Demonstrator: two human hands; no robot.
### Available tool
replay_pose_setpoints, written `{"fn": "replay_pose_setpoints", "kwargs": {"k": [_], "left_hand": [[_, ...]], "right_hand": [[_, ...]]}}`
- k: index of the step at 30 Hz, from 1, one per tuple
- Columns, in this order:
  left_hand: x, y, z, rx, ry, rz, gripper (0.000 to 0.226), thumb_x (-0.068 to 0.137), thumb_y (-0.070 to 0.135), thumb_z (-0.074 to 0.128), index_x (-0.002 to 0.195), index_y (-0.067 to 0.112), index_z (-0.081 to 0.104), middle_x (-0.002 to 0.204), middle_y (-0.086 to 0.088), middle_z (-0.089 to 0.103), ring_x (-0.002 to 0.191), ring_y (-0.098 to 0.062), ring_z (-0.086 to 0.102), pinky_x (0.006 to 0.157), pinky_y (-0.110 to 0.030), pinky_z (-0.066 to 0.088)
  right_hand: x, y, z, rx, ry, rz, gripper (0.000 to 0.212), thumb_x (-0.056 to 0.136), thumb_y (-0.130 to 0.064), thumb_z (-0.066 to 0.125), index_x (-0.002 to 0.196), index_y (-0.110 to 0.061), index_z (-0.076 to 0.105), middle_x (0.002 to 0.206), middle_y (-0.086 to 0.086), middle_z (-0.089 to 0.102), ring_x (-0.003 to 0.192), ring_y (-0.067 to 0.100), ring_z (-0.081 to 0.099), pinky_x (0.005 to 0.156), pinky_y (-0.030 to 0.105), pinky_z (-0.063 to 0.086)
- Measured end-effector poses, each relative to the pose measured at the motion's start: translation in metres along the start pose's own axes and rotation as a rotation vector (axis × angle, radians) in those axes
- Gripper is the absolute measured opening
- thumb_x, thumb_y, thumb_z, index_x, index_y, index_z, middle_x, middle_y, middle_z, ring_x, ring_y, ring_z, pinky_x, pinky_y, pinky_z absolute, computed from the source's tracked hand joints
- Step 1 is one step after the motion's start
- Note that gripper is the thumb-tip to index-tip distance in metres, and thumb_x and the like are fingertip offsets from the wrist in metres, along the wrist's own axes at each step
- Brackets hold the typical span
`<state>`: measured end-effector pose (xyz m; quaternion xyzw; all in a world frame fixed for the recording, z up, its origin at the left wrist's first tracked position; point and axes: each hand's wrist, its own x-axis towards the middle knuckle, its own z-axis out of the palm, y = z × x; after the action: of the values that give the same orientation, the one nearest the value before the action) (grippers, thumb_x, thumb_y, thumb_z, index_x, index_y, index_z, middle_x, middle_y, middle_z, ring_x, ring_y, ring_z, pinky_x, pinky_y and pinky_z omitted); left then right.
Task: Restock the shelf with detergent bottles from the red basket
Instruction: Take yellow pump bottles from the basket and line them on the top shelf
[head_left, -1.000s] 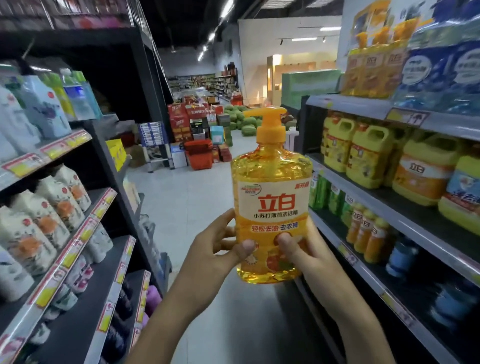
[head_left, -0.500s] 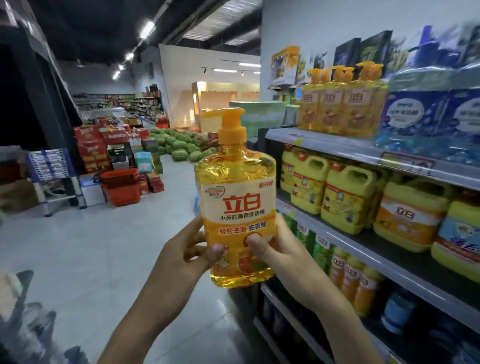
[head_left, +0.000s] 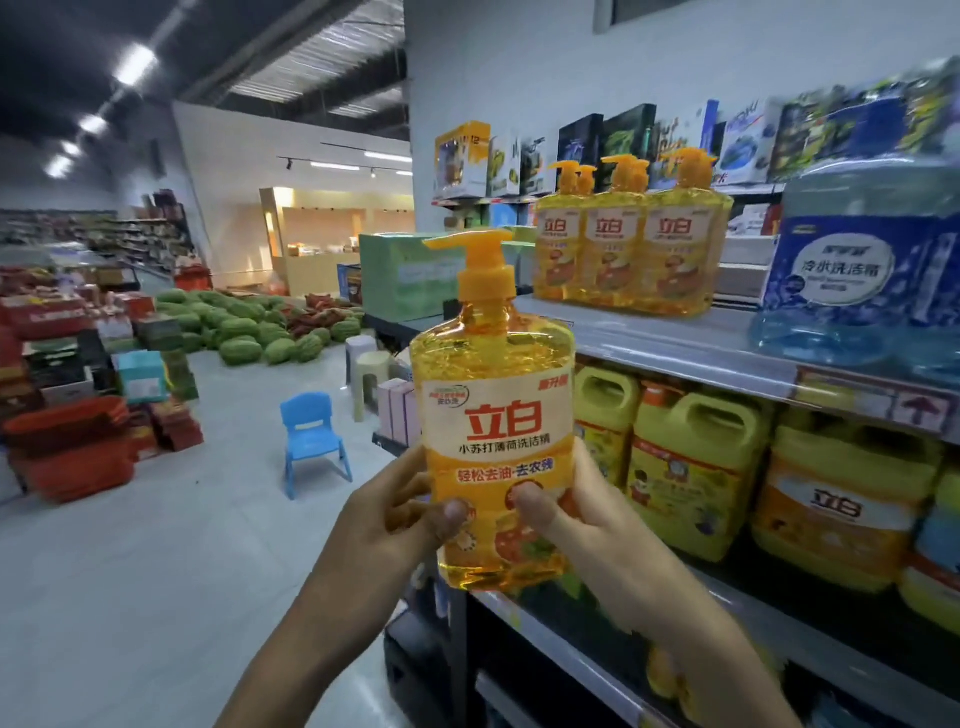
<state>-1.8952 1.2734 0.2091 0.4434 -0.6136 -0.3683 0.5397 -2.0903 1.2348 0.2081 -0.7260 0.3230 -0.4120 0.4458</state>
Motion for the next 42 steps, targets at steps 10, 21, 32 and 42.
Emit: {"fn": "replay_pose_setpoints", "kwargs": {"k": [10, 21, 32, 42], "left_hand": [[0.178, -0.029, -0.020, 0.058, -0.115, 0.131, 0.042, 0.082, 0.028, 0.060, 0.124, 0.035, 0.058, 0.107, 0.017, 0.074, 0.101, -0.004, 0.069, 0.075, -0.015, 0.054], [0.314, -0.055, -0.019, -0.076, -0.337, 0.224, 0.034, 0.092, 0.021, 0.061, 0.125, 0.025, 0.060, 0.115, 0.005, 0.074, 0.107, -0.015, 0.069, 0.080, -0.021, 0.056], [0.454, -0.059, -0.044, -0.193, -0.635, 0.425, 0.043, 0.092, 0.031, 0.058, 0.130, 0.011, 0.058, 0.120, -0.011, 0.070, 0.108, -0.031, 0.068, 0.086, -0.043, 0.057], [0.572, -0.072, -0.051, -0.188, -0.874, 0.386, 0.036, 0.096, 0.014, 0.057, 0.131, 0.017, 0.057, 0.120, -0.013, 0.070, 0.107, -0.028, 0.069, 0.083, -0.034, 0.056]], "right_hand": [[0.154, 0.040, -0.058, -0.043, 0.079, -0.048, 0.051, 0.086, -0.059, 0.059, 0.132, -0.043, 0.043, 0.125, -0.020, 0.067, 0.115, 0.005, 0.065, 0.097, 0.041, 0.056], [0.227, 0.040, -0.104, -0.148, 0.281, 0.002, 0.065, 0.071, -0.073, 0.058, 0.128, -0.044, 0.047, 0.118, -0.020, 0.070, 0.109, 0.006, 0.068, 0.094, 0.041, 0.057], [0.314, 0.029, -0.109, -0.339, 0.610, -0.037, 0.066, 0.073, -0.082, 0.057, 0.121, -0.037, 0.054, 0.110, -0.018, 0.073, 0.098, 0.004, 0.072, 0.083, 0.038, 0.061], [0.396, 0.045, -0.122, -0.386, 0.690, 0.055, 0.082, 0.073, -0.072, 0.066, 0.139, -0.034, 0.037, 0.128, -0.013, 0.063, 0.120, 0.013, 0.061, 0.102, 0.048, 0.052]]}}
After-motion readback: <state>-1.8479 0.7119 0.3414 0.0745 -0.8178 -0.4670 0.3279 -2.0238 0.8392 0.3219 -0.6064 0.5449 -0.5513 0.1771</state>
